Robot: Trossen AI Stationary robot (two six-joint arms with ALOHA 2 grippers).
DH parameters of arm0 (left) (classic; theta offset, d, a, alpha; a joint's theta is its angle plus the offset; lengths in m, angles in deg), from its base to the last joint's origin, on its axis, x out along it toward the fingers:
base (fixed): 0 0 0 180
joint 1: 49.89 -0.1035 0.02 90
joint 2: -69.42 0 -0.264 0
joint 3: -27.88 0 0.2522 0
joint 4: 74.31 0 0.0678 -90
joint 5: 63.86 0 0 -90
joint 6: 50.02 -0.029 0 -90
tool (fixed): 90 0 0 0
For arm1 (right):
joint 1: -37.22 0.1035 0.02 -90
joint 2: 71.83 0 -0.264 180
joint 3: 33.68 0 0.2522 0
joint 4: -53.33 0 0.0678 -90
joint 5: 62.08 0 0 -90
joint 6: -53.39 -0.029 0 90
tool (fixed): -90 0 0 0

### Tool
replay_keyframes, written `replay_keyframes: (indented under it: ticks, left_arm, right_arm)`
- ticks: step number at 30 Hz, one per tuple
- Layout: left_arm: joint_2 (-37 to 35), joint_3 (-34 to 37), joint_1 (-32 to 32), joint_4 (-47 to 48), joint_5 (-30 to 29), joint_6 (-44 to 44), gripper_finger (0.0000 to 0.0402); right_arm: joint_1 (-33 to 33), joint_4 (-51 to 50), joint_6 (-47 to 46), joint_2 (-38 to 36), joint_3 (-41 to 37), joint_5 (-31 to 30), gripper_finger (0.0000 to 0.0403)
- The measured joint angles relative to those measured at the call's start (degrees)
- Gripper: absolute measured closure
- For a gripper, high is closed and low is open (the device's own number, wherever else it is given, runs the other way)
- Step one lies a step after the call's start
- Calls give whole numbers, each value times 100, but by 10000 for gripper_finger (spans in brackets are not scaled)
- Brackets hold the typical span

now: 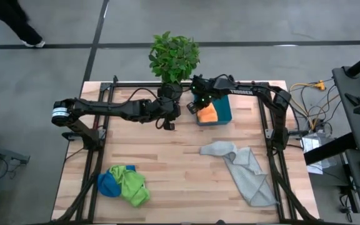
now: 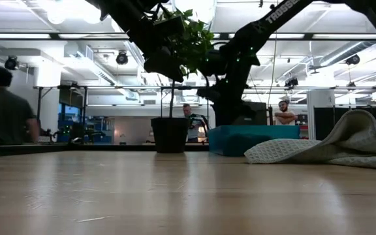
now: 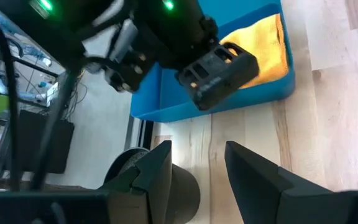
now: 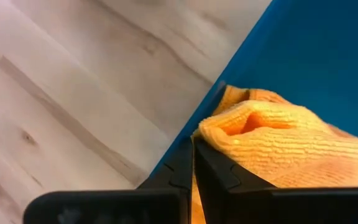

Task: Fold microfiber towels
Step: Put the orange microfiber towel into the blue bin

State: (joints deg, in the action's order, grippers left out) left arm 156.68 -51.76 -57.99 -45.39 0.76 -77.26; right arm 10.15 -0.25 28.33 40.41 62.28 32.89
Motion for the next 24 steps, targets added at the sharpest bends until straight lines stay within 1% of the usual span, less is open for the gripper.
replay_keyframes:
  ticks: [3, 5, 12, 15, 18, 22, 24]
  left_arm:
    - [0, 0, 0, 5, 0, 4, 265]
    - [0, 0, 0, 50, 4, 10, 265]
    - [0, 0, 0, 78, 7, 10, 265]
    - [0, 0, 0, 50, 7, 10, 265]
    - [0, 0, 0, 40, 24, 10, 265]
    - [0, 0, -2, 39, 47, 10, 265]
    - [0, 0, 0, 38, 83, 10, 265]
  right_arm:
    - [7, 9, -63, 62, 9, 11, 392]
    - [4, 124, -54, -13, 9, 6, 383]
    - [-134, 218, 3, -600, 13, -32, 317]
    - [-190, 76, -21, -739, 16, -52, 301]
    - [-234, -240, -113, -659, 11, -51, 315]
    - [-232, -371, -155, -326, -4, 100, 370]
    - [-205, -355, -240, -114, -4, 163, 387]
